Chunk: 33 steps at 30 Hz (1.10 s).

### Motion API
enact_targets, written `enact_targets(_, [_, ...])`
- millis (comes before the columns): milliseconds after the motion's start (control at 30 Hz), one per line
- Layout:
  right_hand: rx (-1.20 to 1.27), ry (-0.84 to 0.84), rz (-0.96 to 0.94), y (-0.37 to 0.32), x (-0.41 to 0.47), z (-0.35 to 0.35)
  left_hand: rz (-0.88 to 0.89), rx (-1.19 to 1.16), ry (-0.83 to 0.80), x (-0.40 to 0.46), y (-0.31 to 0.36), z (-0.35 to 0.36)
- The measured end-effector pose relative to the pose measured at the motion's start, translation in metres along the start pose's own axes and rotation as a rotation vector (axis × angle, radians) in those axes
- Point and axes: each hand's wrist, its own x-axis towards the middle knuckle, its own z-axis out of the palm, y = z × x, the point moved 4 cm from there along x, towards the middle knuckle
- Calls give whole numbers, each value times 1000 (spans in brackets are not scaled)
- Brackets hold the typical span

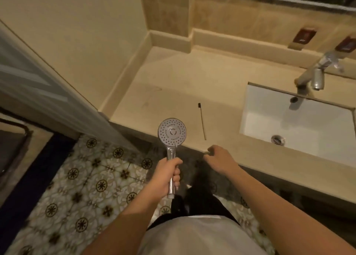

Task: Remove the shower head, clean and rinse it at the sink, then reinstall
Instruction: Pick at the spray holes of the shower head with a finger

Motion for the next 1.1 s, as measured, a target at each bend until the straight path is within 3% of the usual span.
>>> enact_targets(200, [-59,96,6,-21,94,-29,19,119,114,58,55,5])
enact_targets(533, [-129,13,25,-36,157,-60,-64,224,125,108,113,24])
enact_targets(633, [-27,36,70,-30,164,-71,-118,254,105,122,128,27])
enact_targets(867, [294,151,-45,-18,160,-110,-211,357,-49,142,159,47])
enact_targets(1100, [210,234,-243,-48,143,-109,-229,421,-155,145,162,62])
